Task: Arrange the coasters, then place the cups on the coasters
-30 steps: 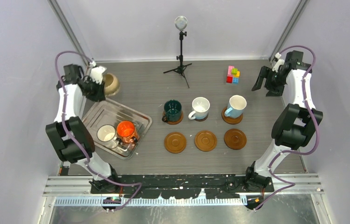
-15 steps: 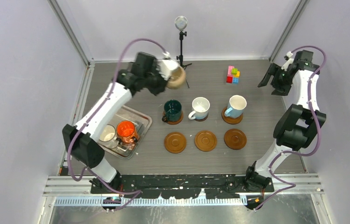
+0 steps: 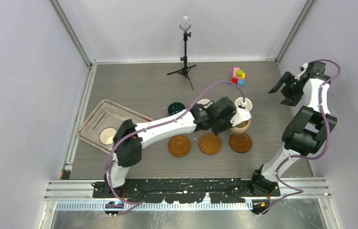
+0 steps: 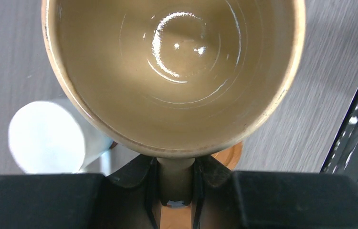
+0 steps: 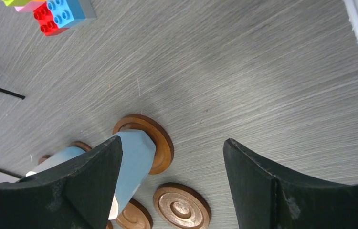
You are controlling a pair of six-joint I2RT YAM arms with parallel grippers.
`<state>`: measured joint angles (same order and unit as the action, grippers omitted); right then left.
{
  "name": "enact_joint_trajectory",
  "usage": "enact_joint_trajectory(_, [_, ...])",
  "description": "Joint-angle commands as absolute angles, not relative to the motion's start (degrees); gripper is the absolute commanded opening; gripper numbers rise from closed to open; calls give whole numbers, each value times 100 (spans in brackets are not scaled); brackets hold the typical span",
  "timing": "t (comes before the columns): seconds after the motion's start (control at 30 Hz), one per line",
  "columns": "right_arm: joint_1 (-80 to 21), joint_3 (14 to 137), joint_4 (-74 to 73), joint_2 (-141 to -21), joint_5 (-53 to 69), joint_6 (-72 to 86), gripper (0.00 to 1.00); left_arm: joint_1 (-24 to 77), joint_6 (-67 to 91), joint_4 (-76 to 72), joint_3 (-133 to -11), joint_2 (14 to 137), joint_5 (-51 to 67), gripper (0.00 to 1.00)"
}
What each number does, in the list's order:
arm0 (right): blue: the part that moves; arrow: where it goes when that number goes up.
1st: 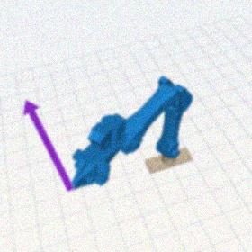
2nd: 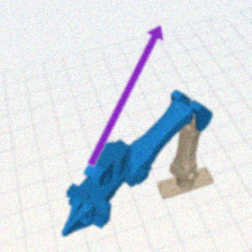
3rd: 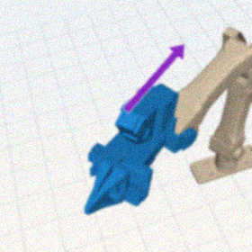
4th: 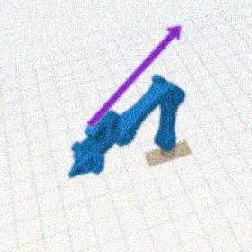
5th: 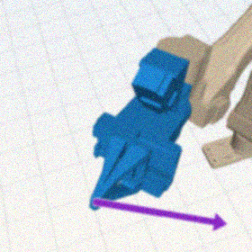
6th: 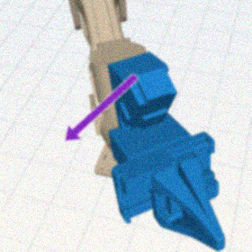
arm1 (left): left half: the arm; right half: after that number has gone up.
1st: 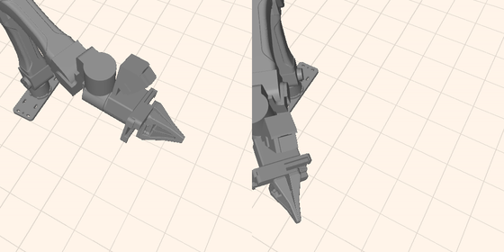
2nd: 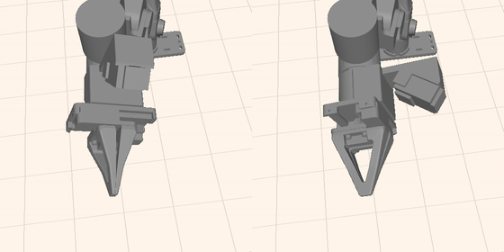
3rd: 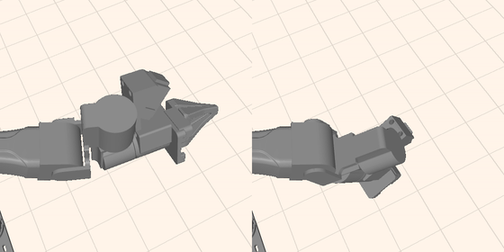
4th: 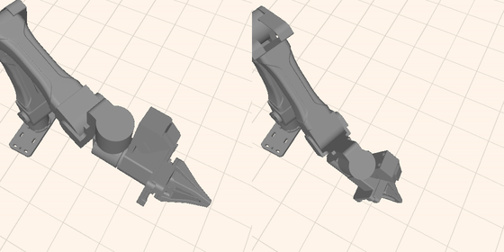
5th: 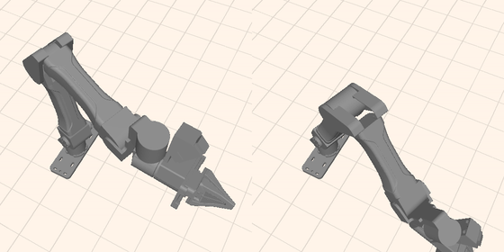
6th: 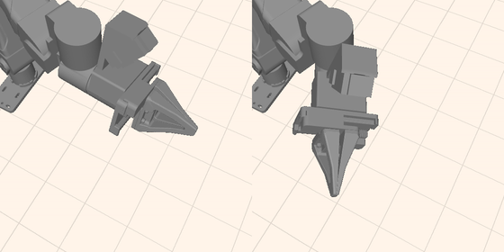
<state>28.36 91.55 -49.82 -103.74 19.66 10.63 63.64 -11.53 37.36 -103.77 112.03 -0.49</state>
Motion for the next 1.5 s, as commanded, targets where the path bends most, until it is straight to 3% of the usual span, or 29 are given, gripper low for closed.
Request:
enact_joint_trajectory(0.0, [2906,8867,-4476,-9948,2005,1473,82,6724,-475,2739,-11149,11522,-526,0])
enact_joint_trajectory(0.47, [3051,8860,-4197,-10150,1752,2215,82,7122,741,2777,-11803,12621,-1305,0])
enact_joint_trajectory(1.47, [3058,8183,-3928,-9566,1768,2322,82,7420,1529,2841,-11080,12535,-1279,0])
